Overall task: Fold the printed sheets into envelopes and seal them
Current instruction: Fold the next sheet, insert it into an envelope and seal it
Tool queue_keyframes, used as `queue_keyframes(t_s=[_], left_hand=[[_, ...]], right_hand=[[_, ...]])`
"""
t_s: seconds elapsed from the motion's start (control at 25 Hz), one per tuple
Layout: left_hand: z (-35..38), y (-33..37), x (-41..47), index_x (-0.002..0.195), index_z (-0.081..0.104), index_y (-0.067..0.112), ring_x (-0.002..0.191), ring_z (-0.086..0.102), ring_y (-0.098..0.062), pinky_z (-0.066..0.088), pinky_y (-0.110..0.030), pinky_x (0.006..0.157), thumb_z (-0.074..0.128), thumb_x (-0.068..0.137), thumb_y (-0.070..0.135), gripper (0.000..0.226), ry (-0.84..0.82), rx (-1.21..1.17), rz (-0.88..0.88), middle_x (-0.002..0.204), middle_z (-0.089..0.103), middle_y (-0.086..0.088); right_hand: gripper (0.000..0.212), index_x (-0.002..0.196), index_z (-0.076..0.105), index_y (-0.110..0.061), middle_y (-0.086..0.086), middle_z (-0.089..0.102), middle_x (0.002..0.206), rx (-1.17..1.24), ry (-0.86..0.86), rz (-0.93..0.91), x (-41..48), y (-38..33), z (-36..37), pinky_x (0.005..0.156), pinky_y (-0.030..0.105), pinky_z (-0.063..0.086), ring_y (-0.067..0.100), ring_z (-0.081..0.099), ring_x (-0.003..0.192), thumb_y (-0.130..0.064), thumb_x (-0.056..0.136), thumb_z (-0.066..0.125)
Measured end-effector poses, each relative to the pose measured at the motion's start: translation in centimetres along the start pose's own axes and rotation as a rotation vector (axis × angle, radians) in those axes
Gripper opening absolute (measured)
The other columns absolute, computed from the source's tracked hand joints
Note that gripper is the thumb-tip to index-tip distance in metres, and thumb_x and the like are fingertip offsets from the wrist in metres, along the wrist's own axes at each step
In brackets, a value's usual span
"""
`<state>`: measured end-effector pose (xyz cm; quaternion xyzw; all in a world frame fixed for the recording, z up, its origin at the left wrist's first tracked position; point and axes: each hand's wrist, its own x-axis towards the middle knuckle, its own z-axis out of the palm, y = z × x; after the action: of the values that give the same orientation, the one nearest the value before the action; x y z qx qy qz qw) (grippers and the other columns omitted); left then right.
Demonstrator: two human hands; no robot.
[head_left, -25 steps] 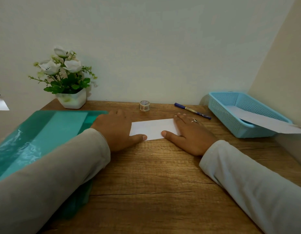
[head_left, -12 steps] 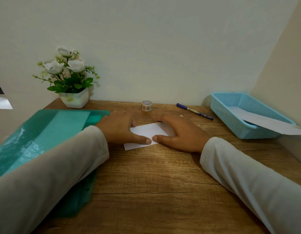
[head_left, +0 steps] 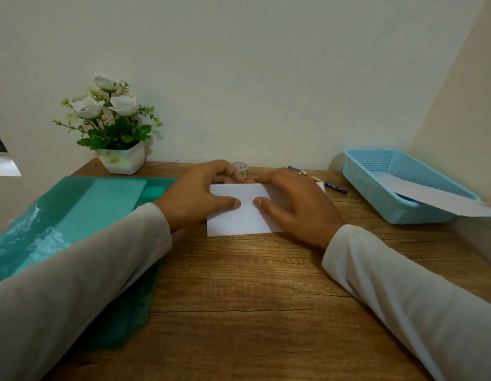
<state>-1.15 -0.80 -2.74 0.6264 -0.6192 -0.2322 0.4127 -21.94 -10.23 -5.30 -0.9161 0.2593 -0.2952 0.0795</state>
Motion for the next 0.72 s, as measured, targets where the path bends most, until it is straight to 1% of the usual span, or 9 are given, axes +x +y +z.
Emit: queue_keyframes(t_s=[0.08,0.12,0.2,0.28,0.36,0.48,0.6,0.72], left_hand=[[-0.2,0.7,0.0,0.104,0.07,0.025,0.091,0.07,-0.01,0.061,-0.032,0.077,0.08,0.081,0.015,0.027,0.087,-0.061,0.109,0.098,0.073,0.005],[-0.3,1.0,-0.1,0.101,0.072,0.023,0.09,0.07,-0.012,0.061,-0.031,0.075,0.08,0.082,0.016,0.022,0.116,-0.092,0.143,0.096,0.074,0.004],[-0.5,1.7,-0.2,0.097,0.075,0.019,0.088,0.071,-0.013,0.059,-0.026,0.069,0.078,0.084,0.017,0.014,0.163,-0.173,0.171,0.095,0.075,0.002],[-0.7,2.4,-0.4,0.094,0.077,0.017,0.088,0.072,-0.014,0.058,-0.025,0.067,0.078,0.084,0.017,0.01,0.198,-0.237,0.187,0.095,0.076,0.0],[-0.7,3.0,-0.6,0.095,0.077,0.015,0.088,0.072,-0.016,0.059,-0.027,0.068,0.078,0.084,0.016,0.012,0.21,-0.281,0.217,0.095,0.076,-0.001],[-0.8,3.7,-0.8,0.098,0.075,0.012,0.087,0.073,-0.018,0.06,-0.028,0.069,0.08,0.082,0.016,0.017,0.214,-0.328,0.24,0.095,0.075,-0.005],[-1.0,4.1,-0.9,0.091,0.076,0.011,0.084,0.072,-0.018,0.06,-0.031,0.068,0.081,0.081,0.018,0.014,0.215,-0.337,0.237,0.09,0.076,-0.005],[-1.0,4.1,-0.9,0.087,0.077,0.011,0.081,0.072,-0.018,0.059,-0.029,0.066,0.08,0.081,0.019,0.011,0.21,-0.336,0.226,0.086,0.076,-0.006]], right_hand=[[0.034,0.126,0.067,-0.023,-0.006,0.071,0.118,0.024,0.093,0.0,0.3,-0.5,-0.3,0.094,0.046,0.051,0.013,0.062,0.107,-0.041,0.1,0.055],[0.03,0.122,0.069,-0.023,-0.006,0.072,0.114,0.04,0.127,0.0,0.4,-0.8,-0.6,0.092,0.045,0.052,0.012,0.063,0.103,-0.039,0.101,0.055],[0.021,0.11,0.073,-0.021,-0.008,0.073,0.103,0.109,0.199,-0.025,0.9,-1.2,-1.3,0.086,0.04,0.054,0.009,0.065,0.095,-0.032,0.102,0.058],[0.014,0.103,0.075,-0.018,-0.011,0.073,0.096,0.213,0.241,-0.033,1.2,-2.0,-1.9,0.08,0.034,0.054,0.006,0.067,0.091,-0.025,0.101,0.062],[0.011,0.1,0.075,-0.018,-0.012,0.074,0.093,0.297,0.263,-0.042,1.5,-2.9,-2.2,0.076,0.029,0.054,0.009,0.069,0.09,-0.021,0.1,0.064],[0.011,0.095,0.075,-0.016,-0.011,0.072,0.086,0.383,0.284,-0.061,1.7,-4.0,-2.6,0.074,0.027,0.054,0.013,0.069,0.087,-0.019,0.1,0.066],[0.01,0.095,0.074,-0.016,-0.009,0.073,0.087,0.444,0.278,-0.05,1.8,-4.4,-2.8,0.076,0.03,0.055,0.016,0.07,0.088,-0.02,0.1,0.066],[0.01,0.096,0.074,-0.016,-0.008,0.073,0.086,0.444,0.238,-0.052,1.8,-4.4,-3.1,0.075,0.028,0.055,0.015,0.07,0.086,-0.019,0.1,0.066]])
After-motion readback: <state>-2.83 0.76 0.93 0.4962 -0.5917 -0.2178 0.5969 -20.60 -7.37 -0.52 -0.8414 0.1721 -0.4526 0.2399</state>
